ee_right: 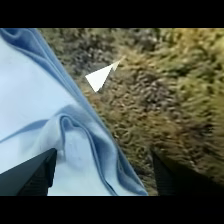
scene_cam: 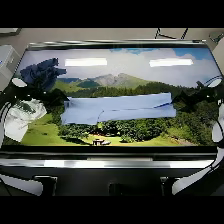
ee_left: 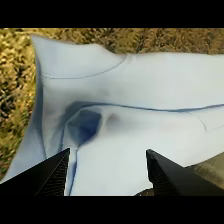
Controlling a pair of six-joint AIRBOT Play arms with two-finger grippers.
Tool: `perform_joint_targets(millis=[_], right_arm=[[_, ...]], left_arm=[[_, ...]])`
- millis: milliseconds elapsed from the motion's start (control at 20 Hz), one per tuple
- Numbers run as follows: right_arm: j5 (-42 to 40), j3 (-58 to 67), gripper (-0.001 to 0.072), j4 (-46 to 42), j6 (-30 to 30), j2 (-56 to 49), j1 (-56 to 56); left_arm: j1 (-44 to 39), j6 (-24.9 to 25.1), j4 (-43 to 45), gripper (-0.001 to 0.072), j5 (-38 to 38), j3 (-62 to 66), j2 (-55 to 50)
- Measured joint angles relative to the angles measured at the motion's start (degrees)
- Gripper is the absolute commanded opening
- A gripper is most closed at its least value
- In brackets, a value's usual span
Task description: Fold the clothes and pants, and hang the long-sleeved shirts on hangers.
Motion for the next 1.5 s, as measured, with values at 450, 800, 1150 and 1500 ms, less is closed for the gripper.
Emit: perform_joint_targets(millis=[450,800,1150,1500], right_arm=[[-0.48,0.39,0.04,13.09,-6.38,-5.16,-1.46],[3.21,0.72,0.004,18.58,-11.56,-4.63,1.09],[8.57,0.94,0.0041,23.5,-11.39,10.93,6.71],[9.46,0.94,0.0042,24.46,-7.13,28.48,15.96]], left_arm=[[-5.09,0.09,-0.17,0.0539,-0.76,0.46,6.86],[-13.09,-0.35,-0.7,0.0151,6.6,0.46,7.67],[-30.14,-8.2,-2.03,0.0023,24.22,0.48,0.46],[-43.65,-12.94,-20.02,0.0022,33.33,0.48,-11.26]])
